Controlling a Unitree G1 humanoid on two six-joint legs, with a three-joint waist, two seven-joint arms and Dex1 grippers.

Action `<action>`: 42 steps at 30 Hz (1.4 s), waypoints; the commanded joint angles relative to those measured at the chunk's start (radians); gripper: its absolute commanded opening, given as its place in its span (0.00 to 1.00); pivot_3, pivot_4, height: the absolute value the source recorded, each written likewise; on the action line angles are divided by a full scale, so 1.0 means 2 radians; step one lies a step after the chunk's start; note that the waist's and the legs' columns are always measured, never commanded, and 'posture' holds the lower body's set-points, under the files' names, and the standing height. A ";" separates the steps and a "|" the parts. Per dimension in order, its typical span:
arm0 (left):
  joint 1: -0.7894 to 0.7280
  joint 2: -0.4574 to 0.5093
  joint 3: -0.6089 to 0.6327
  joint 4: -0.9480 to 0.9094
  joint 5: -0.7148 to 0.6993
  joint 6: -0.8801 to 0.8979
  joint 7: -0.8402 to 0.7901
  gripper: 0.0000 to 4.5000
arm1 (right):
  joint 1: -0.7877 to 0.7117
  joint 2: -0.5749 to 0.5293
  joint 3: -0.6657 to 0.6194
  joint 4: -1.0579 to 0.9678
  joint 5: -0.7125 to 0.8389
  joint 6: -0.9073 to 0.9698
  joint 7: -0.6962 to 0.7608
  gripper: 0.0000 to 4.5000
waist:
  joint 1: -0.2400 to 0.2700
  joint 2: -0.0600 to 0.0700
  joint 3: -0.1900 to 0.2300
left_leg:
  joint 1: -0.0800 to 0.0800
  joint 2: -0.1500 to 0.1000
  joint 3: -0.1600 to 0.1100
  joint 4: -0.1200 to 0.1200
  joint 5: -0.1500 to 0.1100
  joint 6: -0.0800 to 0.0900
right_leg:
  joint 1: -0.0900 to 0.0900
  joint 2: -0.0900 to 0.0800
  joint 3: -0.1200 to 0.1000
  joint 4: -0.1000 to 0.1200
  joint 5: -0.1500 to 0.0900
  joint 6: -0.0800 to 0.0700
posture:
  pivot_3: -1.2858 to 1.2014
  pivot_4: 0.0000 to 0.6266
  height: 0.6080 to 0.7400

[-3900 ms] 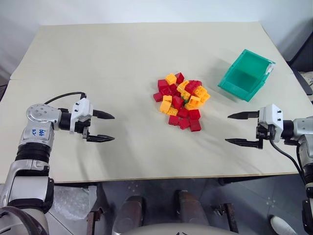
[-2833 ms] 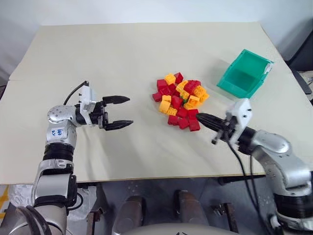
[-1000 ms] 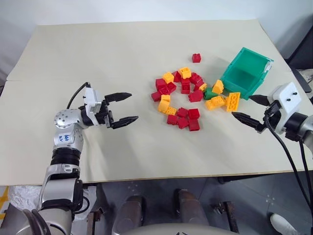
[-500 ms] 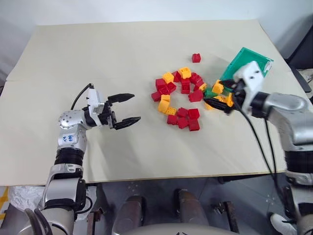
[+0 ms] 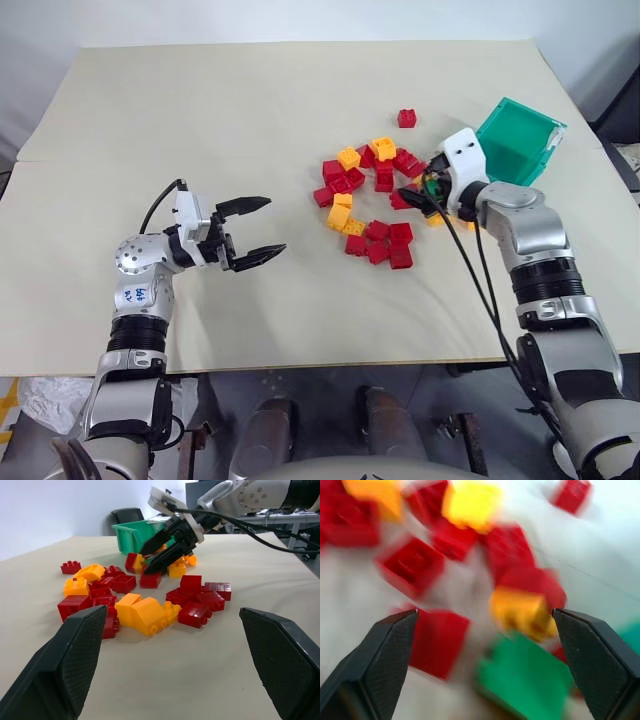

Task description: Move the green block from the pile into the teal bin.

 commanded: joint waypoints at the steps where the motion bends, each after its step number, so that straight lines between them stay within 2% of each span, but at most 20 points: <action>1: 0.001 0.001 0.004 -0.018 -0.009 -0.002 0.005 1.00 | -0.001 -0.027 0.004 0.013 -0.025 0.001 0.013 1.00 | 0.000 0.000 0.000 | 0.000 0.000 0.000 0.000 0.000 0.000 | 0.000 0.000 0.000 0.000 0.000 0.000 | 0.52 0.24 1.00; 8: -0.006 -0.008 0.002 -0.007 -0.007 -0.010 0.011 1.00 | -0.052 -0.046 0.058 0.074 -0.075 -0.020 0.087 1.00 | -0.006 0.000 0.000 | 0.000 0.000 0.001 0.000 0.000 0.000 | 0.000 0.001 0.000 0.000 0.000 0.000 | 0.52 0.24 1.00; 11: -0.008 -0.011 0.003 -0.005 -0.006 -0.013 0.013 1.00 | -0.069 -0.051 0.080 0.077 -0.082 -0.016 0.146 1.00 | -0.011 0.000 0.000 | 0.000 0.000 0.001 0.000 0.000 0.000 | 0.000 0.001 0.000 0.000 0.000 0.000 | 0.52 0.24 1.00; 17: 0.002 -0.009 0.006 -0.013 -0.008 -0.015 0.019 1.00 | -0.091 -0.061 0.115 0.086 -0.107 0.005 0.220 1.00 | -0.012 0.000 0.000 | 0.000 0.000 0.001 0.000 0.000 0.000 | 0.000 0.001 0.000 0.000 0.000 0.000 | 0.52 0.24 1.00; 25: 0.012 -0.007 0.009 -0.023 -0.009 -0.015 0.029 1.00 | -0.116 -0.038 0.132 0.128 -0.136 0.016 0.229 1.00 | -0.012 0.000 0.000 | 0.000 0.000 0.000 0.001 0.000 0.000 | 0.000 0.001 0.000 0.000 0.000 0.000 | 0.52 0.24 1.00; 29: 0.013 -0.005 0.009 -0.024 -0.009 -0.014 0.031 1.00 | -0.120 -0.033 0.123 0.132 -0.138 0.007 0.222 0.82 | -0.010 0.000 0.000 | 0.000 0.000 0.000 0.001 0.000 0.000 | 0.000 0.000 0.000 0.001 0.000 0.000 | 0.52 0.24 1.00; 35: 0.012 -0.004 0.009 -0.023 -0.009 -0.013 0.031 1.00 | -0.118 -0.045 0.108 0.098 -0.136 0.015 0.226 0.38 | -0.011 0.000 0.000 | 0.000 0.000 0.000 0.000 0.000 0.000 | 0.000 0.000 0.000 0.000 0.000 0.000 | 0.52 0.24 1.00; 38: 0.008 -0.006 0.008 -0.021 -0.008 -0.013 0.030 1.00 | -0.113 -0.055 0.095 0.058 -0.128 0.022 0.232 0.22 | -0.011 0.000 0.000 | 0.000 0.000 0.000 0.000 0.000 0.000 | 0.000 0.000 0.000 0.000 0.000 0.000 | 0.52 0.24 1.00; 41: 0.006 -0.007 0.007 -0.020 -0.009 -0.012 0.029 1.00 | -0.105 -0.060 0.069 0.007 -0.106 0.041 0.237 0.00 | -0.011 0.000 0.000 | 0.000 0.000 0.000 0.000 0.000 0.000 | 0.000 0.000 0.000 0.000 0.000 0.000 | 0.52 0.24 1.00; 42: 0.005 -0.007 0.006 -0.020 -0.008 -0.012 0.029 1.00 | -0.103 -0.063 0.061 -0.011 -0.098 0.053 0.239 0.00 | -0.011 0.000 0.000 | 0.000 0.000 0.000 0.000 0.000 0.000 | -0.001 0.000 0.000 0.000 0.000 0.000 | 0.52 0.24 1.00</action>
